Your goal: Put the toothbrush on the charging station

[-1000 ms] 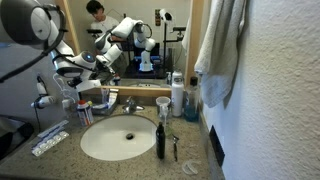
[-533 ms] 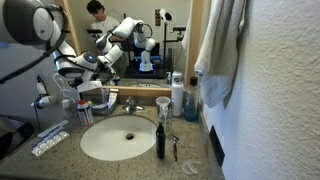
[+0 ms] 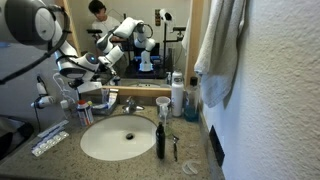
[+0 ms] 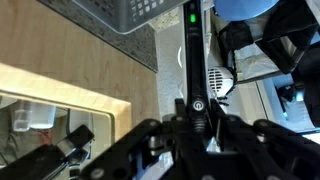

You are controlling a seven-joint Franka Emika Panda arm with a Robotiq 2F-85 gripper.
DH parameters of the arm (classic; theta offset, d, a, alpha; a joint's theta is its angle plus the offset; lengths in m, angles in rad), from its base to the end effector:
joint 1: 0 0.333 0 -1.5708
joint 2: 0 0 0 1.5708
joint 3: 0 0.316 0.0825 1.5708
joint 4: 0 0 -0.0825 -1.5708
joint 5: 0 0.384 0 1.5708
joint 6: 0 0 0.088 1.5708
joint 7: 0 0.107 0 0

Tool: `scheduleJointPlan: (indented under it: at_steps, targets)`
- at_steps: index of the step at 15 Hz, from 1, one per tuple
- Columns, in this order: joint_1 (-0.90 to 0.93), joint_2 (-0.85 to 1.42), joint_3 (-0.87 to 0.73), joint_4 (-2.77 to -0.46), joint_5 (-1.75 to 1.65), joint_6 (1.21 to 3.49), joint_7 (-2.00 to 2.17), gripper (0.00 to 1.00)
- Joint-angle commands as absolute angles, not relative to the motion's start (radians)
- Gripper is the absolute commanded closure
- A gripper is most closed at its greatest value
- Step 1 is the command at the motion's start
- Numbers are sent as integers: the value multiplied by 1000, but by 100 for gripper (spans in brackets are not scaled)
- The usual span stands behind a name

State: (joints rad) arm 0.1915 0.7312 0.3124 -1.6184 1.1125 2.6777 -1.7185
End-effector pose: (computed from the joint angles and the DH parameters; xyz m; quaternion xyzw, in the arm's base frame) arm 0.6508 0.2890 0.2308 -0.7651 -0.4936 -0.3241 0.2566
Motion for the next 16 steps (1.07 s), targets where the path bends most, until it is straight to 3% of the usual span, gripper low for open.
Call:
scheduleJointPlan:
  at_steps: [1,6,7,8,10,14,16]
  targets:
    - [162,710,338,-1655,1119,2642,-1717,93]
    - [152,711,354,-1657,1143,2670,-1751,93]
    - [152,712,355,-1657,1145,2672,-1754,89]
    - [152,712,355,-1657,1146,2671,-1753,49]
    - [154,711,354,-1659,1147,2670,-1751,41]
    - [155,710,359,-1667,1148,2668,-1748,10]
    - [155,709,362,-1668,1149,2668,-1749,1]
